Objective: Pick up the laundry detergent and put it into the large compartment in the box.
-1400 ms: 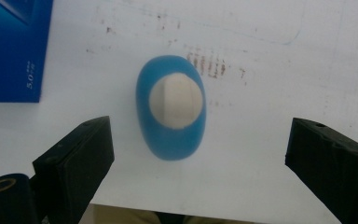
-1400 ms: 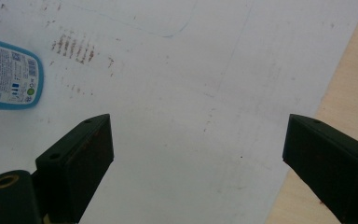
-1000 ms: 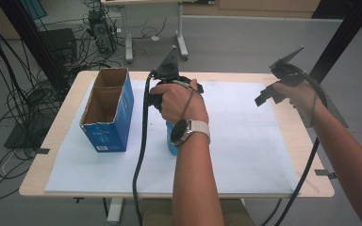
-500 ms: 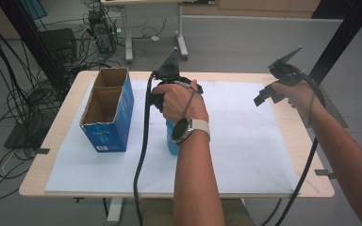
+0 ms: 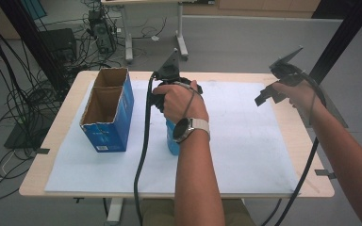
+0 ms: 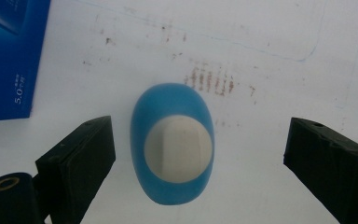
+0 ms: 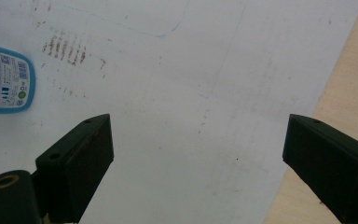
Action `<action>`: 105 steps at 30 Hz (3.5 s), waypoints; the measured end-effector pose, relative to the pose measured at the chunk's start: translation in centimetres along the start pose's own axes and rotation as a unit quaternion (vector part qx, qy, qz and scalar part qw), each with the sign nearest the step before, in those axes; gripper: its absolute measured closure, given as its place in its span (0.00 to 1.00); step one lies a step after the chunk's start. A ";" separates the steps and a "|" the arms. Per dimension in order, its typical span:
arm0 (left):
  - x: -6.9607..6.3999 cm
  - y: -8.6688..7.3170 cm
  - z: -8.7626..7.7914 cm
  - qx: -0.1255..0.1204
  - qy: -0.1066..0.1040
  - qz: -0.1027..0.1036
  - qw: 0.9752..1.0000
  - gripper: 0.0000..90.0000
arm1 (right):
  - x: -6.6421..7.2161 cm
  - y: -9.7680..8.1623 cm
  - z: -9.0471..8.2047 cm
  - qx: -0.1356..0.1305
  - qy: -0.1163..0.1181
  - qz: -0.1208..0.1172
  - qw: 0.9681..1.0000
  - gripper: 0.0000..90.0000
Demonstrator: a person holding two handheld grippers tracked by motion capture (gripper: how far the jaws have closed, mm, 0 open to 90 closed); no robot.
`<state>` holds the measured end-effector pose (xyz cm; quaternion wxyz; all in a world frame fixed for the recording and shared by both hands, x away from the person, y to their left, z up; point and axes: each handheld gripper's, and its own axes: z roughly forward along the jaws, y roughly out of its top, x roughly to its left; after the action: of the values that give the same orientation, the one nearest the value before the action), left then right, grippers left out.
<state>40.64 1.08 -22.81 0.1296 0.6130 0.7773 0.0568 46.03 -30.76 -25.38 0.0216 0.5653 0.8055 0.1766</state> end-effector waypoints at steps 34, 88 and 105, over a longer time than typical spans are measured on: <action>0.8 0.1 2.8 0.011 -0.005 0.000 1.000 0.10 | -0.2 0.1 0.8 0.009 -0.001 0.007 1.000 0.10; 1.0 -0.2 3.2 0.007 -0.012 0.002 1.000 0.09 | 0.0 0.0 0.8 0.007 0.000 0.005 1.000 0.10; 1.1 -0.2 3.1 0.005 -0.008 -0.002 1.000 0.09 | 0.2 0.1 0.8 0.010 0.000 0.002 1.000 0.10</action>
<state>41.02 1.88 -25.97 0.1332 0.6128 0.7775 0.0478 46.21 -30.35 -26.12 0.0156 0.5672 0.8060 0.1686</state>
